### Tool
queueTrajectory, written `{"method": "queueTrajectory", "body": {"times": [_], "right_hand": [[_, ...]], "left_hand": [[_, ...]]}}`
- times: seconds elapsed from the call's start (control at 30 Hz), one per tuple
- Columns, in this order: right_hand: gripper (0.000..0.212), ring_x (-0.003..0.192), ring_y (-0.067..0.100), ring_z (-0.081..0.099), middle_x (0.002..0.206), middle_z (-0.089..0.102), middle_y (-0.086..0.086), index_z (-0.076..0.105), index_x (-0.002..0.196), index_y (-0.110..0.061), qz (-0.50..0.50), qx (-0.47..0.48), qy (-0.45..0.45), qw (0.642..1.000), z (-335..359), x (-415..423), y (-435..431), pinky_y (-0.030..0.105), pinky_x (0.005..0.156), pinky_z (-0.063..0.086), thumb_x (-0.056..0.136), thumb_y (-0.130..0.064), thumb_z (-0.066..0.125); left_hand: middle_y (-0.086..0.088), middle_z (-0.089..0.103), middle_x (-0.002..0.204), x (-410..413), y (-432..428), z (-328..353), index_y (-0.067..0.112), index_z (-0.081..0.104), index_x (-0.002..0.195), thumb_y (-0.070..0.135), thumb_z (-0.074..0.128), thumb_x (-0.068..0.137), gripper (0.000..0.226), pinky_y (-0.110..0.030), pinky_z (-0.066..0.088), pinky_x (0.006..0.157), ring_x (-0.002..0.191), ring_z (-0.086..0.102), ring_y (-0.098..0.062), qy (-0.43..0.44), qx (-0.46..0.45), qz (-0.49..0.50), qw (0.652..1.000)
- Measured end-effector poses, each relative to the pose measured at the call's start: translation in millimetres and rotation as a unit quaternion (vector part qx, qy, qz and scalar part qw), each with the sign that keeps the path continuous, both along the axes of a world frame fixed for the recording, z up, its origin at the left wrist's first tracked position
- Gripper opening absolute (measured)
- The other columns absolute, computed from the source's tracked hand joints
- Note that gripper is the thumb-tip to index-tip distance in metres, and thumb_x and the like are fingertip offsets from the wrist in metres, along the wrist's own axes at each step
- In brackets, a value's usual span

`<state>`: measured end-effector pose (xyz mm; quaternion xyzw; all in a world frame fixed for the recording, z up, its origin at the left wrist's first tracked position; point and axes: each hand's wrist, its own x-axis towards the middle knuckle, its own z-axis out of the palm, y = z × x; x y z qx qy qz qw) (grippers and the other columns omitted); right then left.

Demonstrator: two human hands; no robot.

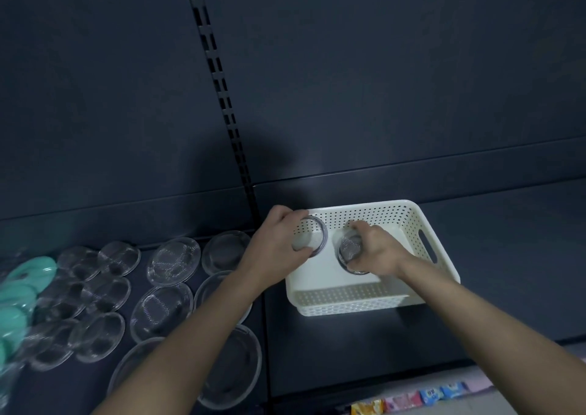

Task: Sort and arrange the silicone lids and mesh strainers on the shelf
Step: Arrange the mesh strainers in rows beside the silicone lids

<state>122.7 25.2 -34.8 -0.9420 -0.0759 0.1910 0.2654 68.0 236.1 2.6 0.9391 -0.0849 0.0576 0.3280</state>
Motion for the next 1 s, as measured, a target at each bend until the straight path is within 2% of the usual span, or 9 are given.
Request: {"method": "queueTrajectory", "body": {"times": [0.13, 0.3, 0.4, 0.5, 0.6, 0.8, 1.0], "right_hand": [[0.081, 0.103, 0.02, 0.059, 0.119, 0.055, 0.006, 0.047, 0.127, -0.023, -0.026, 0.031, -0.015, 0.999, -3, -4, 2, 0.028, 0.091, 0.05, 0.05, -0.033, 0.069], [0.071, 0.093, 0.016, 0.054, 0.12, 0.049, 0.007, 0.046, 0.131, -0.017, -0.085, 0.059, -0.059, 0.993, 6, -13, 7, 0.019, 0.081, 0.043, 0.066, -0.019, 0.075], [0.065, 0.09, 0.015, 0.05, 0.12, 0.046, 0.009, 0.048, 0.128, -0.016, -0.107, 0.085, -0.107, 0.985, 22, -19, 16, 0.017, 0.078, 0.038, 0.069, -0.019, 0.076], [0.066, 0.096, 0.012, 0.047, 0.121, 0.046, 0.006, 0.048, 0.127, -0.018, -0.11, 0.127, -0.144, 0.975, 41, -30, 35, 0.016, 0.081, 0.033, 0.068, -0.017, 0.077], [0.067, 0.098, 0.009, 0.045, 0.117, 0.045, 0.003, 0.048, 0.127, -0.02, -0.104, 0.149, -0.184, 0.966, 57, -45, 59, 0.01, 0.081, 0.029, 0.067, -0.018, 0.078], [0.068, 0.099, 0.01, 0.047, 0.111, 0.047, 0.001, 0.051, 0.122, -0.022, -0.062, 0.182, -0.202, 0.96, 73, -80, 124, 0.012, 0.083, 0.031, 0.063, -0.019, 0.084], [0.066, 0.098, 0.01, 0.049, 0.11, 0.05, 0.001, 0.051, 0.119, -0.025, -0.01, 0.189, -0.184, 0.965, 69, -118, 189, 0.006, 0.077, 0.031, 0.062, -0.021, 0.084]], "left_hand": [[0.01, 0.04, 0.114, -5, 5, 1, 0.019, 0.051, 0.133, 0.019, 0.07, 0.075, 0.06, -0.014, 0.038, 0.091, 0.104, 0.046, -0.004, -0.012, -0.011, 0.003, 1.0], [0.011, 0.041, 0.114, -13, 13, 7, 0.02, 0.052, 0.131, 0.02, 0.071, 0.075, 0.059, -0.017, 0.039, 0.093, 0.104, 0.046, -0.002, -0.034, -0.021, 0.005, 0.999], [0.013, 0.041, 0.111, -19, 21, 12, 0.022, 0.053, 0.13, 0.022, 0.072, 0.074, 0.059, -0.02, 0.042, 0.093, 0.101, 0.045, 0.001, -0.048, -0.026, 0.004, 0.998], [0.014, 0.039, 0.111, -27, 33, 19, 0.022, 0.051, 0.132, 0.024, 0.073, 0.076, 0.061, -0.012, 0.038, 0.091, 0.1, 0.042, 0.004, -0.06, -0.03, 0.005, 0.998], [0.014, 0.039, 0.113, -40, 52, 26, 0.02, 0.051, 0.132, 0.023, 0.072, 0.076, 0.061, 0.002, 0.029, 0.084, 0.101, 0.042, 0.005, -0.072, -0.034, 0.014, 0.997], [0.014, 0.037, 0.117, -80, 105, 34, 0.018, 0.047, 0.134, 0.024, 0.072, 0.077, 0.063, -0.009, 0.03, 0.089, 0.104, 0.043, 0.002, -0.073, -0.034, 0.066, 0.995], [0.013, 0.037, 0.112, -130, 171, 29, 0.016, 0.05, 0.131, 0.024, 0.075, 0.075, 0.062, 0.0, 0.026, 0.084, 0.098, 0.04, 0.002, -0.059, -0.013, 0.102, 0.993]]}}
